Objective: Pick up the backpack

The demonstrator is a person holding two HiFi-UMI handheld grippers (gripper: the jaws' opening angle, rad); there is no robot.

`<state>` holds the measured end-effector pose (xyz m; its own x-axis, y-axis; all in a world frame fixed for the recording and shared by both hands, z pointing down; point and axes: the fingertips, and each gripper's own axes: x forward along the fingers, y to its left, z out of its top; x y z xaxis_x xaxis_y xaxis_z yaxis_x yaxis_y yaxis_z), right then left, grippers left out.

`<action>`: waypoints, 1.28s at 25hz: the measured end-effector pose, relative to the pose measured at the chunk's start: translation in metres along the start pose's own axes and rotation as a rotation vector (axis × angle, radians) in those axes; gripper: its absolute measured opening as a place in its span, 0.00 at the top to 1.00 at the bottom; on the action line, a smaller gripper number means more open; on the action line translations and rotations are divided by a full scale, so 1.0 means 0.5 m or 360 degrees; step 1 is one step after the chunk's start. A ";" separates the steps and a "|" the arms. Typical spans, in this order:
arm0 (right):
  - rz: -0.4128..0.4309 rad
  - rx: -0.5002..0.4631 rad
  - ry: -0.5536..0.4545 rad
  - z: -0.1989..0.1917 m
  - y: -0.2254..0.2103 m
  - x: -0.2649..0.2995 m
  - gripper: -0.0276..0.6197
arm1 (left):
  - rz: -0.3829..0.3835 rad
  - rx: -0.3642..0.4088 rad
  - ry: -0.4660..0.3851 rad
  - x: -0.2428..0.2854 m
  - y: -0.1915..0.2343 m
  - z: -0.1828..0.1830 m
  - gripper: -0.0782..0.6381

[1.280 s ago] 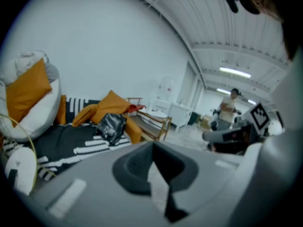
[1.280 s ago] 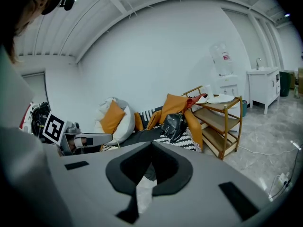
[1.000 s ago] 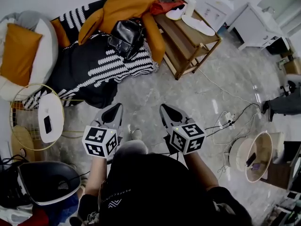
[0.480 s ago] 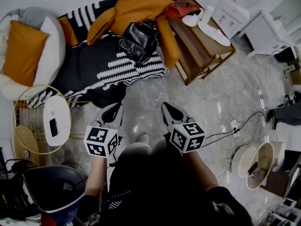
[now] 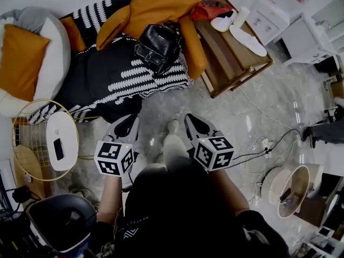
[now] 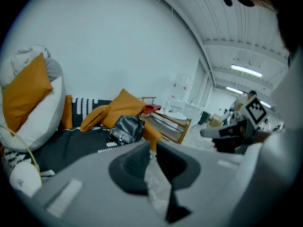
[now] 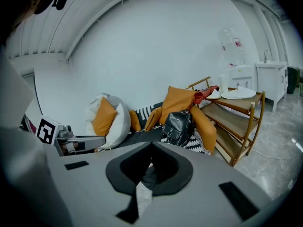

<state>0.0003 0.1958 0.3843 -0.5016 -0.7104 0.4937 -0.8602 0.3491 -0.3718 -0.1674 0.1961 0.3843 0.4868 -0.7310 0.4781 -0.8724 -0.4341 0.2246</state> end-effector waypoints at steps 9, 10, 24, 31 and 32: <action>0.0077 -0.0032 -0.0012 0.109 -0.065 0.126 0.96 | 0.0086 -0.0015 -0.0017 0.117 0.076 0.087 0.76; 0.0086 -0.0039 -0.0005 0.120 -0.072 0.138 0.96 | 0.0090 -0.0008 -0.0017 0.133 0.081 0.099 0.75; 0.0159 -0.0056 0.0089 0.205 -0.173 0.266 0.89 | 0.0093 0.0040 0.0032 0.325 0.116 0.201 0.70; 0.0132 -0.0017 0.0095 0.221 -0.221 0.303 0.81 | 0.0075 0.0061 0.0079 0.386 0.120 0.213 0.70; 0.0128 -0.0012 0.0091 0.222 -0.225 0.305 0.80 | 0.0072 0.0057 0.0093 0.391 0.122 0.210 0.70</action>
<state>0.0309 -0.0198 0.4140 -0.5735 -0.6438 0.5065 -0.8173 0.4084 -0.4064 -0.1208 -0.0286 0.4022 0.4428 -0.7187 0.5361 -0.8908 -0.4208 0.1715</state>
